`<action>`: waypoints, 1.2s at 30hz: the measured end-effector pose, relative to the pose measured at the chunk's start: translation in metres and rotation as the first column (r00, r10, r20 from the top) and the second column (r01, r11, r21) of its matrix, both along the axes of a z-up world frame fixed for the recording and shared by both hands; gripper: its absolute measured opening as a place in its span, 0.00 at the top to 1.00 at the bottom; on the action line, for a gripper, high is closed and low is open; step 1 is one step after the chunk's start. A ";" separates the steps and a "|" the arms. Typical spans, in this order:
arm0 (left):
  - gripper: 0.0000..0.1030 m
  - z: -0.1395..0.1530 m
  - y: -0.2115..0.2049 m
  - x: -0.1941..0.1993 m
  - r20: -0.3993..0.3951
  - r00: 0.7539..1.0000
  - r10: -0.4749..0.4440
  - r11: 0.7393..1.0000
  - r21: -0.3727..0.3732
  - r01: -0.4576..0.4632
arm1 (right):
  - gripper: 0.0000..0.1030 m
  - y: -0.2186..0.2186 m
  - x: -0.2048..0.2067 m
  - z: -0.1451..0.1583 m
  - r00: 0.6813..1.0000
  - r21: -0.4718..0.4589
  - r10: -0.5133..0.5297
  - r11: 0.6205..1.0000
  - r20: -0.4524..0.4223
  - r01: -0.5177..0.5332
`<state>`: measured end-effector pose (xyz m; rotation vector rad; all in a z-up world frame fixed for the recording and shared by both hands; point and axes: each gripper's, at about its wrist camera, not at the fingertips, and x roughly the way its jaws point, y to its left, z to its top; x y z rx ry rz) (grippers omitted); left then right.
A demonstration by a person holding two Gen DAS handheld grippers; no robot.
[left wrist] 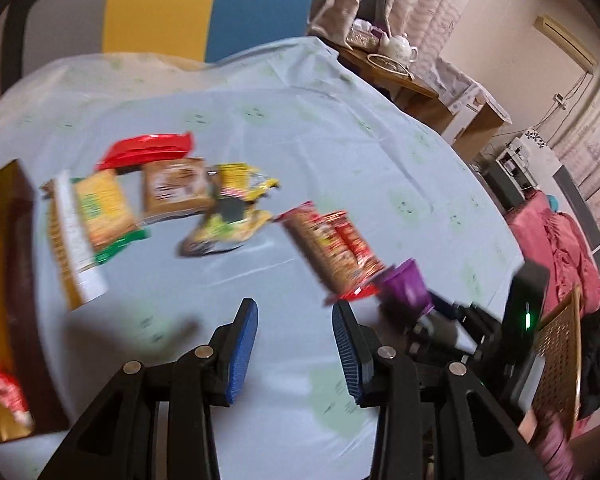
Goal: Organize snacks
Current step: 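Grasp the purple pouch with the right gripper while the left grasps the peanut bar, then carry the long peanut bar into the gold tin and open the left gripper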
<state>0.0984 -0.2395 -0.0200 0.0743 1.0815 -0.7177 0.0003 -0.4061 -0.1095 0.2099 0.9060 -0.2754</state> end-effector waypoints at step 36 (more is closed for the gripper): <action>0.71 -0.057 -0.002 -0.005 -0.033 0.999 -0.025 0.989 0.144 0.029 | 0.47 0.001 -0.002 0.001 1.000 -0.008 0.021 1.000 0.022 -0.021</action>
